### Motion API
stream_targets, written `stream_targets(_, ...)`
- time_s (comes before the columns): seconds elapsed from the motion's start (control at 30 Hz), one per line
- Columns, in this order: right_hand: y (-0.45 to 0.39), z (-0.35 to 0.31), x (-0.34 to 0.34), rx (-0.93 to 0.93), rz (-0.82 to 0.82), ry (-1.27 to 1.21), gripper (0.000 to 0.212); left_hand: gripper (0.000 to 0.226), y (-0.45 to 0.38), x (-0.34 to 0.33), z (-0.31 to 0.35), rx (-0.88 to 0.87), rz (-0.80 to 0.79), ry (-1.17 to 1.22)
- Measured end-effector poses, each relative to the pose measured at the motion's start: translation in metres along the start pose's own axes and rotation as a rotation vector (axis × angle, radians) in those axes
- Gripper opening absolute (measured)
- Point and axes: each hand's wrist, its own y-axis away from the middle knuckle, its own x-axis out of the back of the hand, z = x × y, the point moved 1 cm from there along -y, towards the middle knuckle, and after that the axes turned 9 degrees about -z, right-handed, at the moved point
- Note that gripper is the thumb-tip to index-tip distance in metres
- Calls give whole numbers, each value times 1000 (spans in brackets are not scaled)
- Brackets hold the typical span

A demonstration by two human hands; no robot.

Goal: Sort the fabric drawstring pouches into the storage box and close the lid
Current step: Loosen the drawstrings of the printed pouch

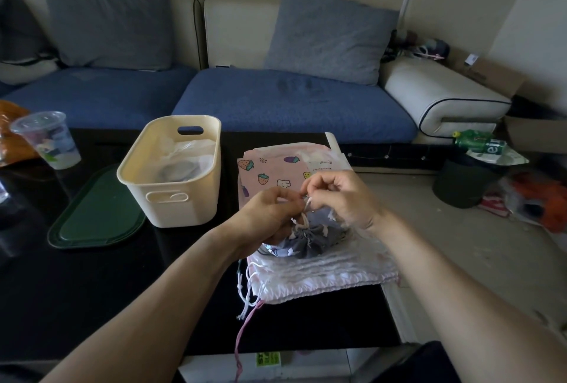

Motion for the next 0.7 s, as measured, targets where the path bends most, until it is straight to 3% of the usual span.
stream_targets(0.23,-6,9,-10,-130,47,-280,21,12,2,2,-2,-44,-141,-73)
stream_targets(0.4,-8,7,-12,-127,59,-260,18,21,4,5,4,-10,-165,57)
stream_targets(0.57,-6,4,-7,-145,46,-253,17,19,7,6,5,-29,-134,-8)
stream_targets(0.7,-3,3,1,-105,12,-252,17,9,4,5,5,-88,-10,129)
